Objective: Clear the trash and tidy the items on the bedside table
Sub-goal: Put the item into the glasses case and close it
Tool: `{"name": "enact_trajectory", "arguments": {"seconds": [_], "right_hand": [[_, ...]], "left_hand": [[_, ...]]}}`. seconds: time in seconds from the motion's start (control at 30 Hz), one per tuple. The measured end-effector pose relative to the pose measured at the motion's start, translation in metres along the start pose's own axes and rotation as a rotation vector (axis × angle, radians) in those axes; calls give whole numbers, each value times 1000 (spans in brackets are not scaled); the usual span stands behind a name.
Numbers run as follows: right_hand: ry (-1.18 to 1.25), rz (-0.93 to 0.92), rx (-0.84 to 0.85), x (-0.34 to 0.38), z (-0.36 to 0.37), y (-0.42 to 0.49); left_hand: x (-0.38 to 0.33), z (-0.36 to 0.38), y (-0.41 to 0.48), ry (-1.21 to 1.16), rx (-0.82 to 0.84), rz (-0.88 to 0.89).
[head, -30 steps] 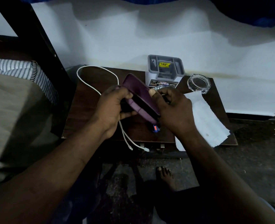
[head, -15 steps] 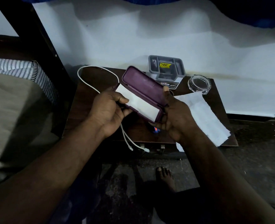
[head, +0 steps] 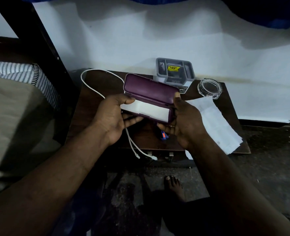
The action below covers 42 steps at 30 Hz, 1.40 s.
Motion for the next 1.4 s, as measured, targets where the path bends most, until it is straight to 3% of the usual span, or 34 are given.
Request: {"name": "enact_trajectory", "arguments": {"seconds": [0.23,0.5,0.83,1.07,1.17,1.4], "right_hand": [[-10,-65,-47,9,-4,-2],[-163,-177,-110,19,-12,1],[-248,-224,-78,16,-8,7],[-408,-233,-63,13,-9,12],[-670,-339,-64,22,-7,8],[-1175,-435,137,8,25,-4]], "left_hand": [[2,0,-4,123,-19,-36],[8,13,-8,119,127,-149],[5,-2,-3,46,-1,-143],[-16,-24,-5,13,-198,-12],[-20,-30,-7,-11,-245,20],[-22,-33,-7,-19,-267,61]]}}
Point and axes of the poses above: each hand's wrist, its own y-axis towards the middle knuckle, its own z-axis out of the palm, x = y × z, the point moved 10 cm from there along y, towards the middle knuckle, and after that the axes turned 5 degrees about -z, right-handed, at the moved point
